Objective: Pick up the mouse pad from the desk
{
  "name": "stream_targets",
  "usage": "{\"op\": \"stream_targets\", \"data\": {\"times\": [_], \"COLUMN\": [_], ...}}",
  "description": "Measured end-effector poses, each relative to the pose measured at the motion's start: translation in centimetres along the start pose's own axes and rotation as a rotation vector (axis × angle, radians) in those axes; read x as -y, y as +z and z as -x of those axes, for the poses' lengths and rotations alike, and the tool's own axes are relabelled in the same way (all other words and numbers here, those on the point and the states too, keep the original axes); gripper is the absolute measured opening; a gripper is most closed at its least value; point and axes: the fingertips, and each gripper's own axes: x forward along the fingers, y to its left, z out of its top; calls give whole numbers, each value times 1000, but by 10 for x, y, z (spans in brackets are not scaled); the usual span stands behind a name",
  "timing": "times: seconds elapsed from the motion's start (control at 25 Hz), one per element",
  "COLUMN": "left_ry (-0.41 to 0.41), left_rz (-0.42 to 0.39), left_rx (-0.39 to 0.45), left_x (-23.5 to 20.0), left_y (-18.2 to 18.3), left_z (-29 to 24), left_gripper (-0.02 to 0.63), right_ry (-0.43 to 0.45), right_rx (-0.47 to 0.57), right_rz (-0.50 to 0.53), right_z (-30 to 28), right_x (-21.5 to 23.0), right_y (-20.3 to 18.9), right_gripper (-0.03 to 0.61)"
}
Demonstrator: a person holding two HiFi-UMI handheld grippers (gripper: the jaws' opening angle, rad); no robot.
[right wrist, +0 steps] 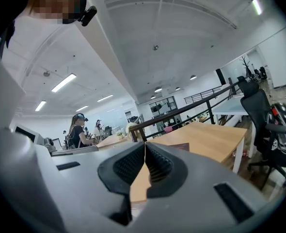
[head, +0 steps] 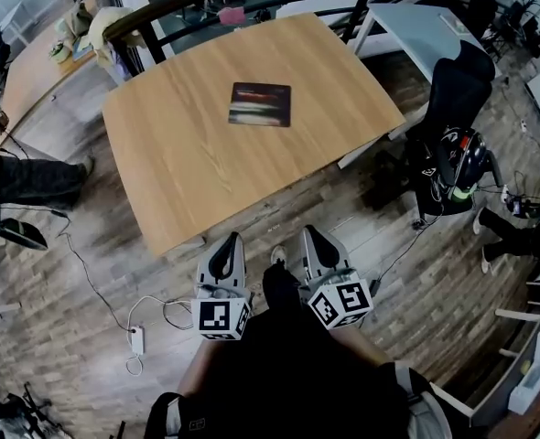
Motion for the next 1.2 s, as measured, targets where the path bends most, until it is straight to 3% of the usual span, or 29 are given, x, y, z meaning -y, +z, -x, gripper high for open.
{"op": "stream_targets", "data": {"times": [0.48,0.92,1.2], "left_ry": [29,75,43], "left_rz": [8,-4,-9], "left_rx": [19,14,8], "left_x": [31,29,30], "left_y": [27,32,32], "left_z": [-105,-131,-156], "left_gripper": [23,23,23], "right_ry": [65,72,36], "right_rx": [-21,-14,-7], "right_rz": [7,-12,-25], "right_z": [-68,-82,-89], "right_x": [83,110,128], "right_y": [39,47,51], "right_gripper": [31,31,31]}}
